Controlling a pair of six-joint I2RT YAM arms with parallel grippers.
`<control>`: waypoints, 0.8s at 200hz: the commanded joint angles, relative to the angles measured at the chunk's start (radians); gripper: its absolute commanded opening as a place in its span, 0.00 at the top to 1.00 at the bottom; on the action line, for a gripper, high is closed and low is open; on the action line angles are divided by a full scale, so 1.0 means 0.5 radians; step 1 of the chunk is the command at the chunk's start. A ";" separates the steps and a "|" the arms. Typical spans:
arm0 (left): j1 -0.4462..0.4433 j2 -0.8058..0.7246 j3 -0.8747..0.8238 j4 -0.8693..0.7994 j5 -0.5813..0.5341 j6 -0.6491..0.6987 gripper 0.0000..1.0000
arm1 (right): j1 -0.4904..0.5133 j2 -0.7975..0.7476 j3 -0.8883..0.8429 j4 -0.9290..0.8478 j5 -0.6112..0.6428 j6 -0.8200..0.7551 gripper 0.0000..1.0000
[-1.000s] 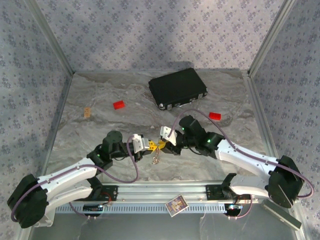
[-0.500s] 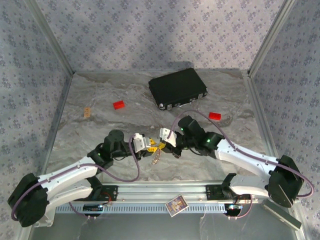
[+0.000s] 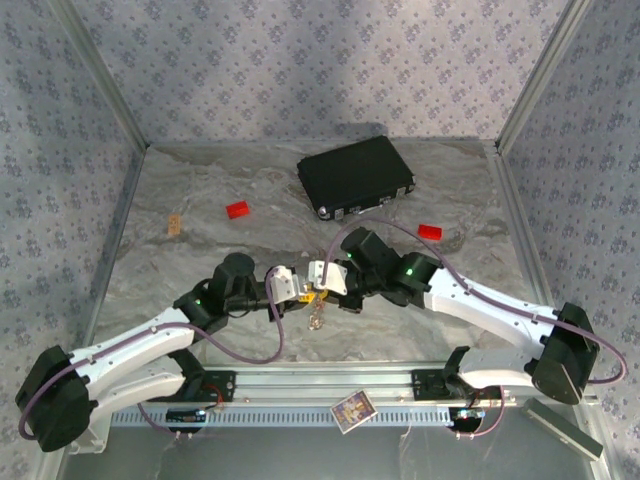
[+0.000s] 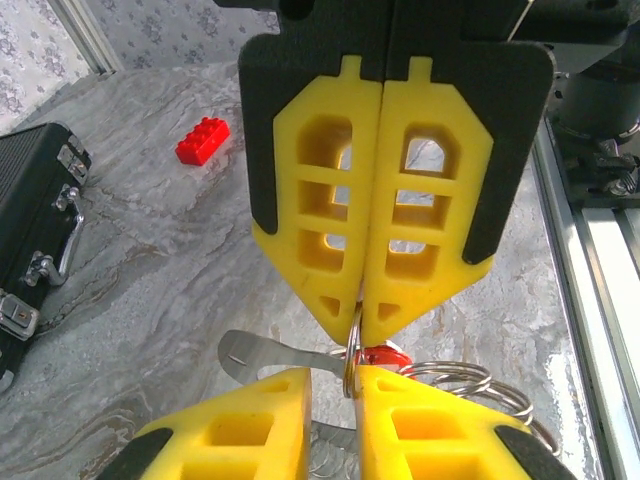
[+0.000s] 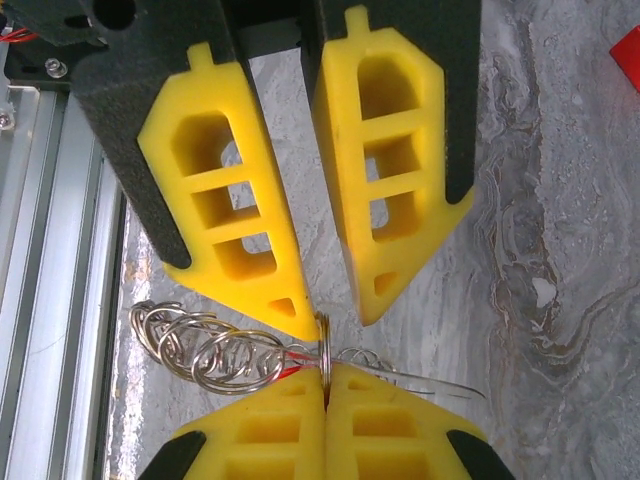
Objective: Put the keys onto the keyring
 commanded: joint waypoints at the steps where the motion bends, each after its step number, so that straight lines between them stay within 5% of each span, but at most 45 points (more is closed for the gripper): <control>1: -0.018 0.011 0.049 0.000 0.048 0.041 0.82 | 0.048 0.014 0.076 -0.009 0.017 -0.055 1.00; 80: -0.018 -0.004 -0.018 0.150 0.088 -0.033 0.91 | 0.043 -0.050 -0.051 0.274 -0.100 0.065 1.00; 103: -0.017 -0.019 -0.062 0.224 0.089 -0.068 1.00 | -0.019 -0.125 -0.153 0.381 -0.171 0.127 0.90; 134: -0.018 -0.020 -0.186 0.519 0.066 -0.191 1.00 | -0.214 -0.314 -0.464 0.750 -0.489 0.327 0.71; 160: -0.016 -0.001 -0.271 0.734 0.067 -0.299 1.00 | -0.288 -0.422 -0.656 1.016 -0.601 0.466 0.66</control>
